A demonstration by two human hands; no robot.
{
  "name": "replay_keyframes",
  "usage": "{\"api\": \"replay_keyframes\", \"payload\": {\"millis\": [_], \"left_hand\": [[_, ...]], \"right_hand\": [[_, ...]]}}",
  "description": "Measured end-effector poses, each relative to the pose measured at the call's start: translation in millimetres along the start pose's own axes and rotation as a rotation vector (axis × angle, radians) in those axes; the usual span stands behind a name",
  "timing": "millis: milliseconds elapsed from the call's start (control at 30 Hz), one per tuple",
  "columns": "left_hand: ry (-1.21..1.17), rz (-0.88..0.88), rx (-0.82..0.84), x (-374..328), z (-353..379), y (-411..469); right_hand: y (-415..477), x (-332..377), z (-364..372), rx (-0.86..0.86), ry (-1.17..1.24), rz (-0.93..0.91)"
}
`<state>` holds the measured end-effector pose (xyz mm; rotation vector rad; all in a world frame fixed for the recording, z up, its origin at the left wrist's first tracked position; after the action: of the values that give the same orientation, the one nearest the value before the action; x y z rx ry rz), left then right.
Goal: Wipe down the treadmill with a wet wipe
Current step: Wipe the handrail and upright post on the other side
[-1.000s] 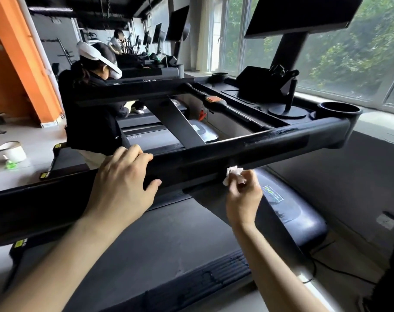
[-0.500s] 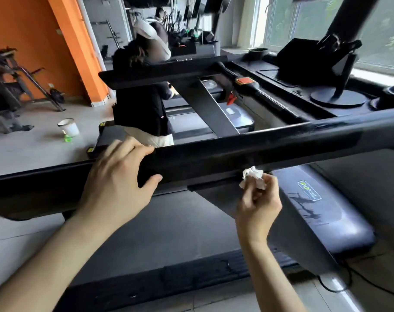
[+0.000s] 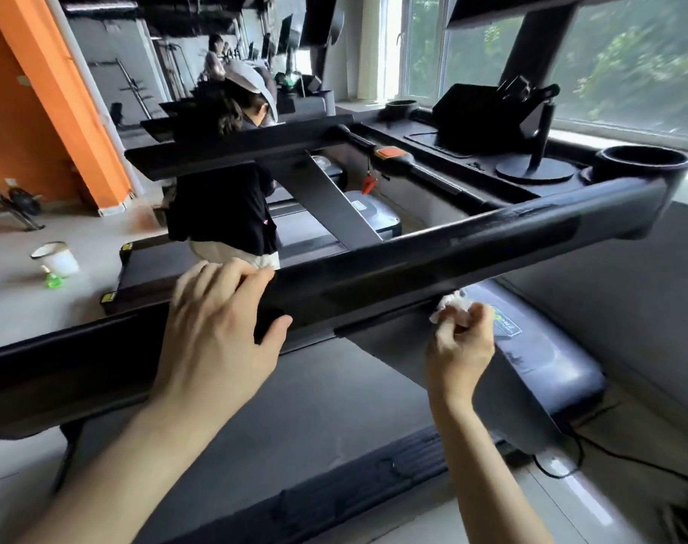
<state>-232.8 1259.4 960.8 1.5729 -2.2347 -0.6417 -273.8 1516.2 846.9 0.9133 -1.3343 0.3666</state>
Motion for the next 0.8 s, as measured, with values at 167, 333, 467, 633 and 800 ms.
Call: {"api": "replay_keyframes", "payload": {"millis": [167, 333, 467, 633, 800], "left_hand": [[-0.147, 0.229, -0.143, -14.7, 5.4, -20.0], [-0.433, 0.323, 0.111, -23.9, 58.9, -44.0], [-0.651, -0.041, 0.433, -18.2, 95.0, -38.5], [-0.925, -0.384, 0.633, -32.2, 125.2, -15.4], [-1.008, -0.474, 0.600, -46.5, 144.3, -8.5]], "right_hand": [[-75.6, 20.0, 48.0, 0.165, 0.023, -0.097], [-81.8, 19.8, 44.2, 0.328, -0.166, -0.214], [-35.8, 8.7, 16.5, 0.129, -0.046, -0.087], [33.1, -35.4, -19.8, -0.128, -0.062, 0.218], [-41.0, -10.0, 26.8, 0.054, 0.075, 0.068]]}}
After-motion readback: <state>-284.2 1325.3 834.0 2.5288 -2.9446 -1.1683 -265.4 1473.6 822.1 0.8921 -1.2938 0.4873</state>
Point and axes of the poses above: each hand's wrist, its own y-axis towards the middle knuckle, its own z-axis out of the palm, x = y × z, the point moved 2 cm from there along y, towards the middle knuckle, and after that the axes turned 12 degrees about x, right-handed, at the moved point
